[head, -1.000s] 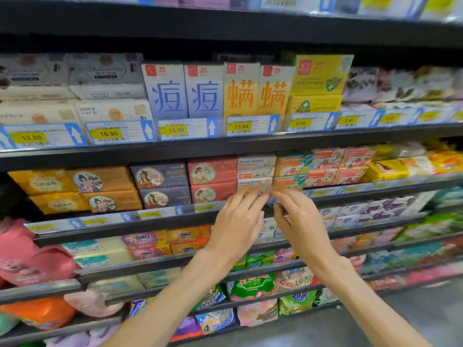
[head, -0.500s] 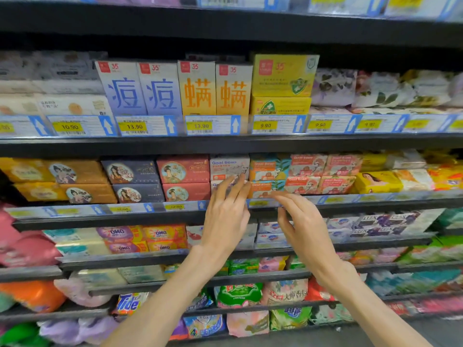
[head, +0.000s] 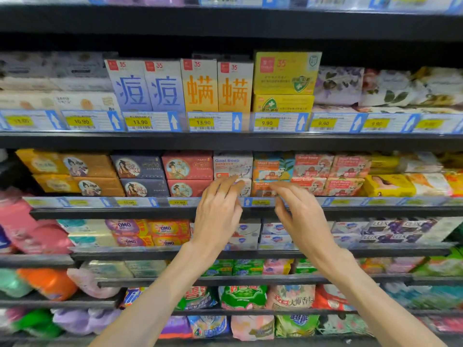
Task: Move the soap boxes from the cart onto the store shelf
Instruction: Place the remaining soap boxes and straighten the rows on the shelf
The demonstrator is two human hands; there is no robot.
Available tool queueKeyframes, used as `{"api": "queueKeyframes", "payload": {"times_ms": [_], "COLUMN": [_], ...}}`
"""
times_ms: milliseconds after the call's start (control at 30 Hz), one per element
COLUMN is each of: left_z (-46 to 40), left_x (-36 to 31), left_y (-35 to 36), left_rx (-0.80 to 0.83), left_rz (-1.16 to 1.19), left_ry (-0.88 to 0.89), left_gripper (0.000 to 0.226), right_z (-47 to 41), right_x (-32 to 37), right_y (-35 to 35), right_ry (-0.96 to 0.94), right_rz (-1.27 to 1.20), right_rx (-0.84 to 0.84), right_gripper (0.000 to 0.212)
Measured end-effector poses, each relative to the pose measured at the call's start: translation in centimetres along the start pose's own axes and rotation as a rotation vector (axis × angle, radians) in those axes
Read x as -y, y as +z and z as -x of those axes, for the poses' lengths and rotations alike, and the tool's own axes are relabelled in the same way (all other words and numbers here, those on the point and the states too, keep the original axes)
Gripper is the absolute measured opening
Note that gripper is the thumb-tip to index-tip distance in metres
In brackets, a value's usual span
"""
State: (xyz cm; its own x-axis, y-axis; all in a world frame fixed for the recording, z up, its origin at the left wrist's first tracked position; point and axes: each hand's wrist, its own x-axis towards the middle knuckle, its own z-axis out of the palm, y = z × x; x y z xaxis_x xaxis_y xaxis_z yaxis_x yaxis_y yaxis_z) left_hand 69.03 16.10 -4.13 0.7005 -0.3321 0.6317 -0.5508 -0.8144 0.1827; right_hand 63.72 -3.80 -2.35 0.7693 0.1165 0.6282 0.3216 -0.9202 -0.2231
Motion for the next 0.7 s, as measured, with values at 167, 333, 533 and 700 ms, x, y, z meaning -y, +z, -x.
{"api": "queueKeyframes", "payload": {"times_ms": [167, 333, 533, 700], "left_z": [-2.1, -4.7, -5.8, -5.9], "left_x": [2.0, 3.8, 4.9, 4.7], "left_y": [-2.0, -2.3, -1.6, -1.7], "left_rx": [-0.155, -0.176, -0.141, -0.138], "left_rz": [-0.103, -0.254, -0.273, -0.232], "left_ry": [0.038, 0.060, 0.043, -0.003], "left_gripper": [0.039, 0.036, 0.030, 0.028], "right_z": [-3.5, -7.1, -9.1, -9.3], "right_x": [1.3, 2.6, 2.2, 2.2], "right_y": [0.4, 1.7, 2.5, 2.4], "right_ry": [-0.025, 0.035, 0.164, 0.162], "right_rz": [0.026, 0.206, 0.282, 0.250], "right_rx": [-0.105, -0.075, 0.091, 0.092], "right_gripper": [0.028, 0.032, 0.036, 0.038]}}
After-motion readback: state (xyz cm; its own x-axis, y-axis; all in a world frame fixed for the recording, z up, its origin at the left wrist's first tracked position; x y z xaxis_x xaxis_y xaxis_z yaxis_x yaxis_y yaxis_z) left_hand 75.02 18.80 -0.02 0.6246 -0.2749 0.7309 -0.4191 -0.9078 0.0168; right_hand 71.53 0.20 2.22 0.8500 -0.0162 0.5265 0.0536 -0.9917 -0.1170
